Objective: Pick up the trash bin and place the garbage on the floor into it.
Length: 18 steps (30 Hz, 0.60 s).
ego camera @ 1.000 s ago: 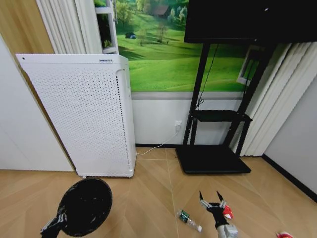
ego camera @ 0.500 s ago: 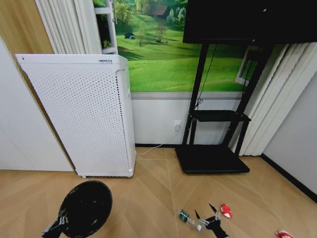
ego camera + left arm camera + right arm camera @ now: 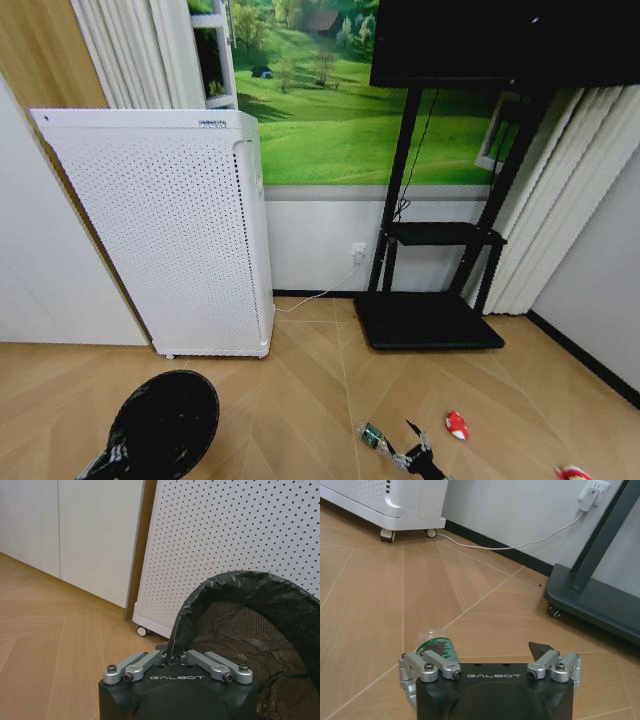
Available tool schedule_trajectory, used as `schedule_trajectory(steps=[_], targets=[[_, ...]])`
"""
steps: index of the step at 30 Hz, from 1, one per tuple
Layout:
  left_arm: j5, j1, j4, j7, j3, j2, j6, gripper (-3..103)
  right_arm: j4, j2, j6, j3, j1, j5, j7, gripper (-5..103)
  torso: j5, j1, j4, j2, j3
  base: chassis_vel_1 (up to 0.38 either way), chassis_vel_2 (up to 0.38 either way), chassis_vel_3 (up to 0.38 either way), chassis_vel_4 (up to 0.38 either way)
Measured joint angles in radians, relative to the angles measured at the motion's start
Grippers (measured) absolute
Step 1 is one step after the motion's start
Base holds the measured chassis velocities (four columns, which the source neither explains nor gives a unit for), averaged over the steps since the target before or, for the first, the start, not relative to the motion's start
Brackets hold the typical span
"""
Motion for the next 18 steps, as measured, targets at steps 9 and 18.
schedule_trajectory(steps=[9,18], targets=[[-0.003,0.006,-0.012,-0.010,-0.005,0.008,0.003,3,-0.036,0.025,-0.007,-0.044,0.020,-0.029,0.028,100,-0.0002,0.000,-0.0001,0.000,0.000,0.000,0.000,0.000,0.000],[-0.012,0.009,-0.012,-0.014,-0.010,0.015,0.003,3,-0.135,0.018,-0.013,-0.089,0.097,-0.070,0.030,100,0.0000,0.000,0.0000,0.000,0.000,0.000,0.000,0.000,0.000]])
